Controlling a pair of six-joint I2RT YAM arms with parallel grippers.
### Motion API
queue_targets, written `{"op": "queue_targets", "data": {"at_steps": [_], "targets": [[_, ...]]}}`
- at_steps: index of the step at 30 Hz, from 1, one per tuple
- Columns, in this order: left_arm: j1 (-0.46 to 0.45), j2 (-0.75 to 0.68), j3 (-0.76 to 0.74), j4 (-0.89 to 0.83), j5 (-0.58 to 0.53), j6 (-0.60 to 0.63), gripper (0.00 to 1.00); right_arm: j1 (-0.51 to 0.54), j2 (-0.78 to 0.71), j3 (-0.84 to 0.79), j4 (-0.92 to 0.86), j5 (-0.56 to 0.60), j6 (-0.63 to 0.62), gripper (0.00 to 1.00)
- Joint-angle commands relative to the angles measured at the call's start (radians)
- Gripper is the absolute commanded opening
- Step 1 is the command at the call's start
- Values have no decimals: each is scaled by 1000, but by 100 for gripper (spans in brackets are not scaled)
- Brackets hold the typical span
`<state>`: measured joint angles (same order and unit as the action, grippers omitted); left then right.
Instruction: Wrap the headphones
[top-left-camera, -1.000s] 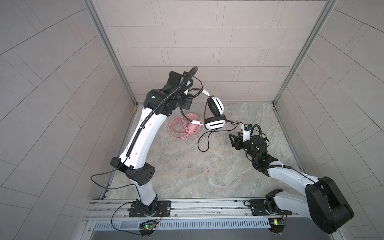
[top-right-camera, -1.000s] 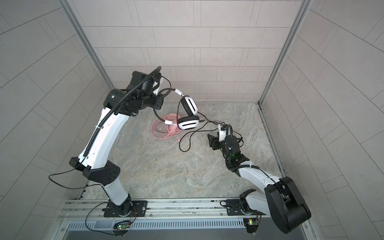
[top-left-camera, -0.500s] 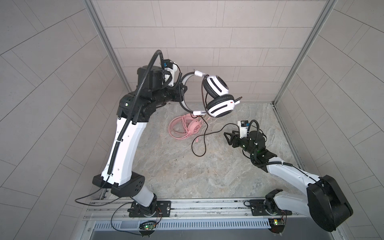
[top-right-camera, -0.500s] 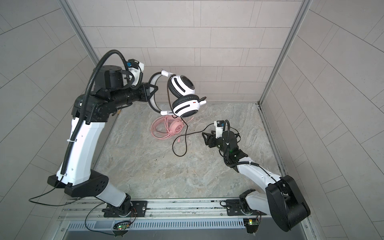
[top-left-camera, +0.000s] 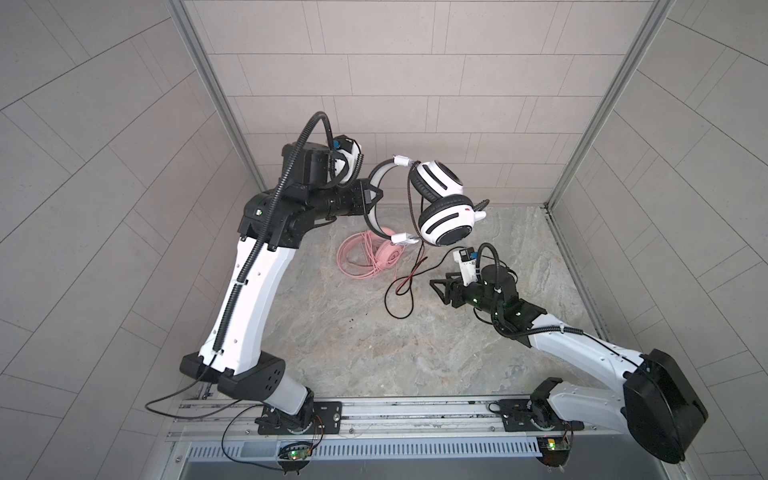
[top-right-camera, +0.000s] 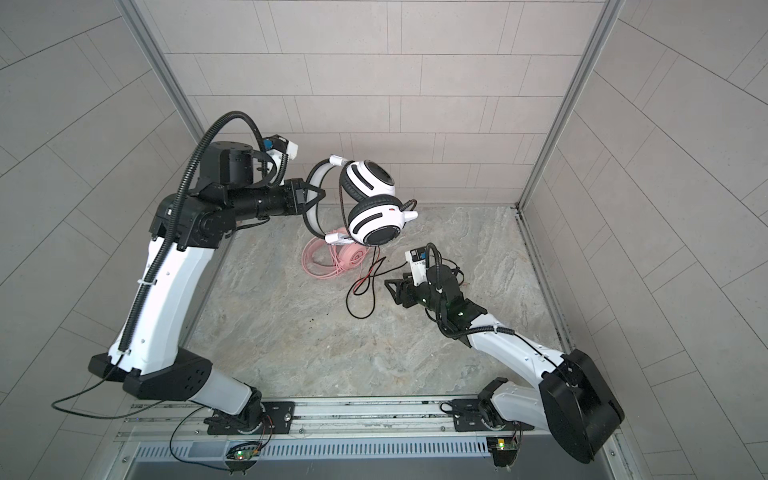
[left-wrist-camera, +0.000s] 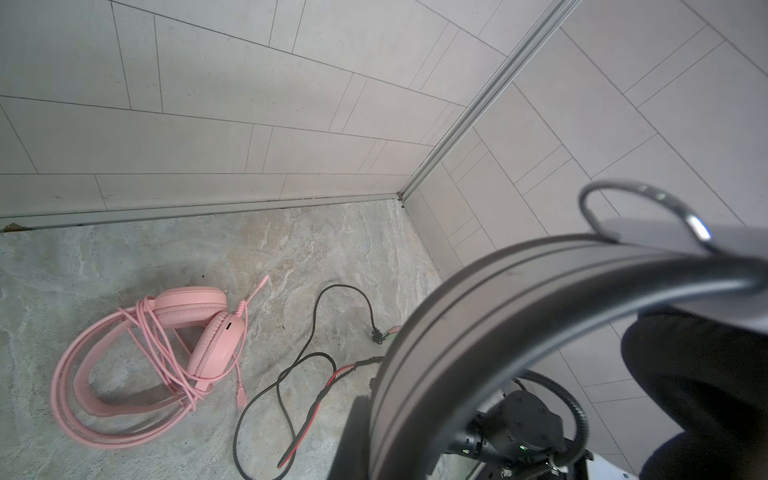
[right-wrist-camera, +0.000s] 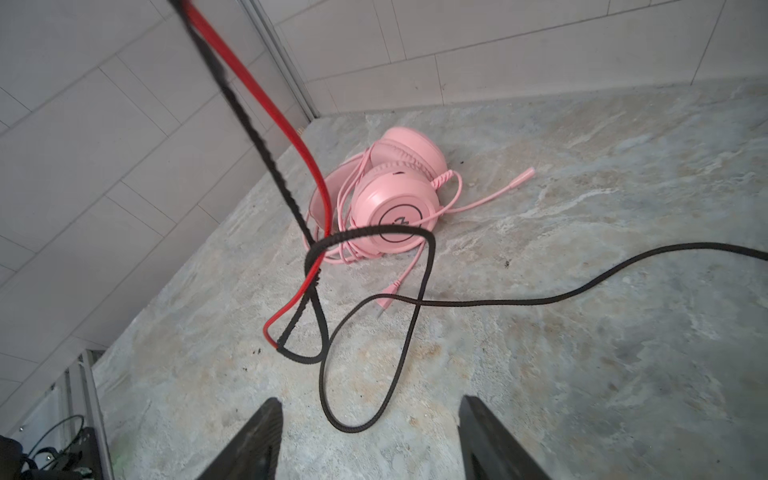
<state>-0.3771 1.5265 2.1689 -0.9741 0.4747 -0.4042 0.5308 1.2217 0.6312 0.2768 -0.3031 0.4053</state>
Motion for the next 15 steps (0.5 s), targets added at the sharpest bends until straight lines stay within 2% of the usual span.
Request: {"op": "queue_targets", "data": {"at_steps": [1,3,4,6,8,9,10,11,15], "targets": [[-2,-28,68,40,37,-46,0,-26,77,117,-114,43,-183,69],[-2,-10,119,-12,29,-37,0,-46,138,198,-178,55,-214,69],[-2,-9,129,-19,26,-37,0,-66,161,209,-149,26,-200,69],[-2,-14,133,-19,14,-40,0,-110,231,219,-19,-112,-162,69],[-2,-14,140,-20,3,-41,0,-118,311,279,17,-242,-153,69],[-2,-11,146,-21,-3,-41,0,-116,361,316,22,-322,-150,72],[-3,-6,151,-25,-5,-41,0,-112,395,341,29,-366,-135,84],[-1,0,160,-27,-7,-41,0,-104,424,347,64,-392,-107,86],[0,9,161,-34,-13,-35,0,-82,457,327,140,-395,-72,86]]}}
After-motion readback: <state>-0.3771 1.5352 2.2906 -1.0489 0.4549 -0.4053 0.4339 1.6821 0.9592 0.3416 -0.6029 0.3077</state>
